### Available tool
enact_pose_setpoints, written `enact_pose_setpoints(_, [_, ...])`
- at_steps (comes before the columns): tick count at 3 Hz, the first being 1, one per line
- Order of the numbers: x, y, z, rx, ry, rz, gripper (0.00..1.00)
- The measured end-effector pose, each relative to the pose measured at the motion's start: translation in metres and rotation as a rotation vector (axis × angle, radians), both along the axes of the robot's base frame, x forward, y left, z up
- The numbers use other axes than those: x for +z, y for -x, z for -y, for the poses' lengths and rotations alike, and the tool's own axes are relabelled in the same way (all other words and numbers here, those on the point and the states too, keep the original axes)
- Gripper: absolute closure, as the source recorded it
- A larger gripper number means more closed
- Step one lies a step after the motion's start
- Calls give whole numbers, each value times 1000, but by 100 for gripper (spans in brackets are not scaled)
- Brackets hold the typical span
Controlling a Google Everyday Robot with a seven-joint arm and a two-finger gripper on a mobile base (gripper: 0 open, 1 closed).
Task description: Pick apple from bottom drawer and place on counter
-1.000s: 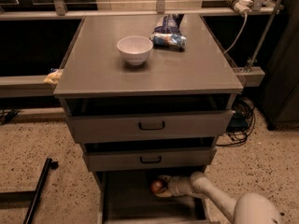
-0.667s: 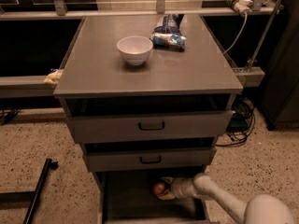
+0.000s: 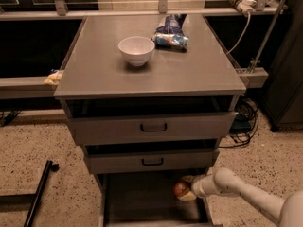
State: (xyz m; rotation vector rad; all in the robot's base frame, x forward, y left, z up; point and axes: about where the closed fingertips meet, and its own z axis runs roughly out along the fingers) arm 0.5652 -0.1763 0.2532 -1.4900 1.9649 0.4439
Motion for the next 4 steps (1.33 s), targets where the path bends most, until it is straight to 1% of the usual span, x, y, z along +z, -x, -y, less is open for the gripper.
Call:
enact_pose_setpoints(1, [-1,1,0,0,-1,-1,100])
enact_pose_setpoints(2, [12,11,21,-23,-29,-14,100])
enact_pose_setpoints(3, [43,33,68,-84,-5,-39,100])
enact_pose_setpoints(4, [86,48,102,-139,48,-33,100])
